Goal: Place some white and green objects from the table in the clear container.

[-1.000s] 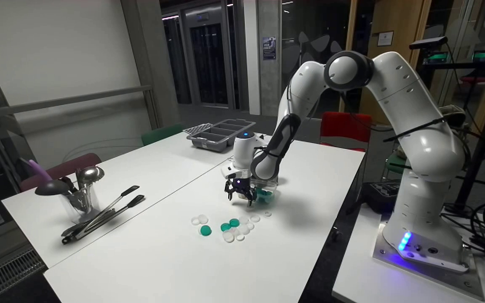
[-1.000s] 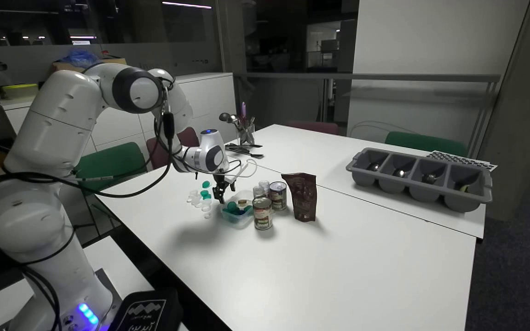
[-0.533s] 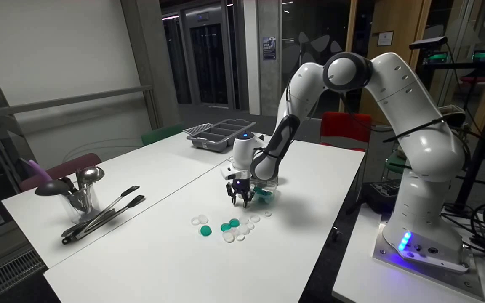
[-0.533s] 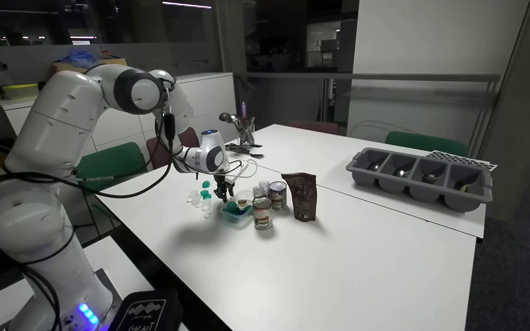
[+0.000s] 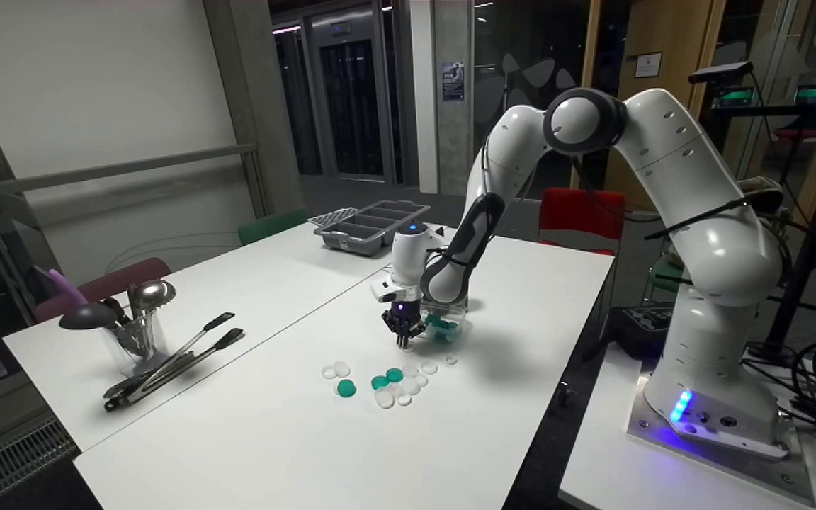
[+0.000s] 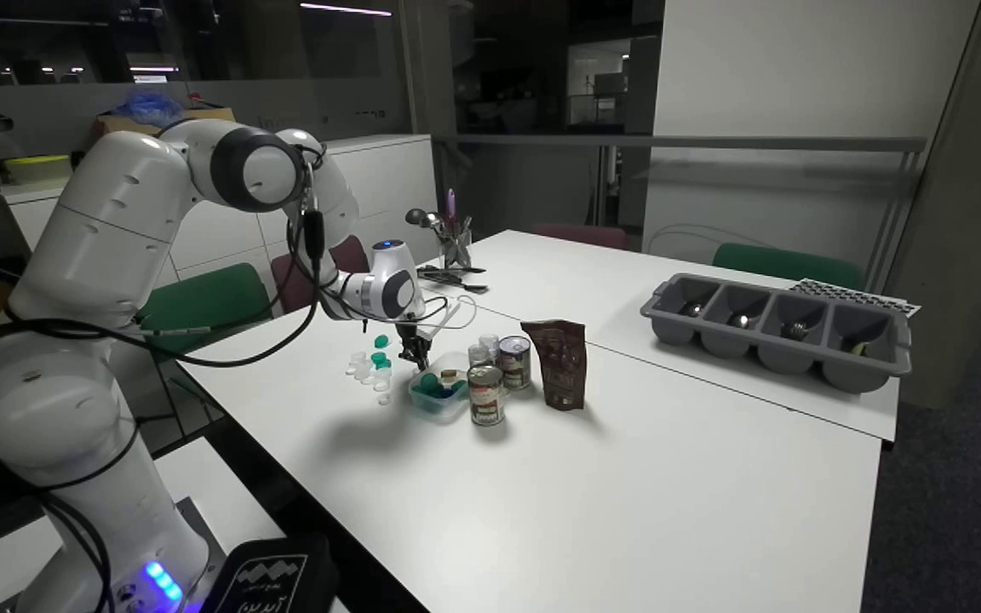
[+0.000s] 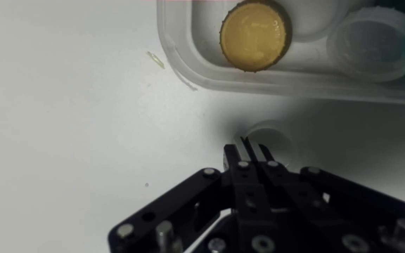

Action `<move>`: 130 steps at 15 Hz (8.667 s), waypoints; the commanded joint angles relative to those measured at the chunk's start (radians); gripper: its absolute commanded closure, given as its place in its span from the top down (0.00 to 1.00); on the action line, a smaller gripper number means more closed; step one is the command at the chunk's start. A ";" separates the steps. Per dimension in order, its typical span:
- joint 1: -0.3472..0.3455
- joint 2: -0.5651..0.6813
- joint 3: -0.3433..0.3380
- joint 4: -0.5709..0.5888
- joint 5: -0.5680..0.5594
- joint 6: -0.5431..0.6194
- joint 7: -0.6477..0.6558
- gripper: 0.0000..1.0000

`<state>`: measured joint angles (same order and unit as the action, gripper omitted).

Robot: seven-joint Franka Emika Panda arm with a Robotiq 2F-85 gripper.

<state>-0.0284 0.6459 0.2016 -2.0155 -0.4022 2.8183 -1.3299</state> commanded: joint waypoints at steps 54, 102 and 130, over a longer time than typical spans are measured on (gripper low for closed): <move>0.008 -0.195 0.027 -0.216 0.150 0.177 0.409 1.00; 0.094 -0.117 -0.031 -0.128 0.101 -0.100 0.556 1.00; 0.169 -0.126 -0.092 -0.116 0.036 -0.070 0.693 0.02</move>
<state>0.0999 0.5972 0.1491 -2.0542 -0.3206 2.7333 -0.7222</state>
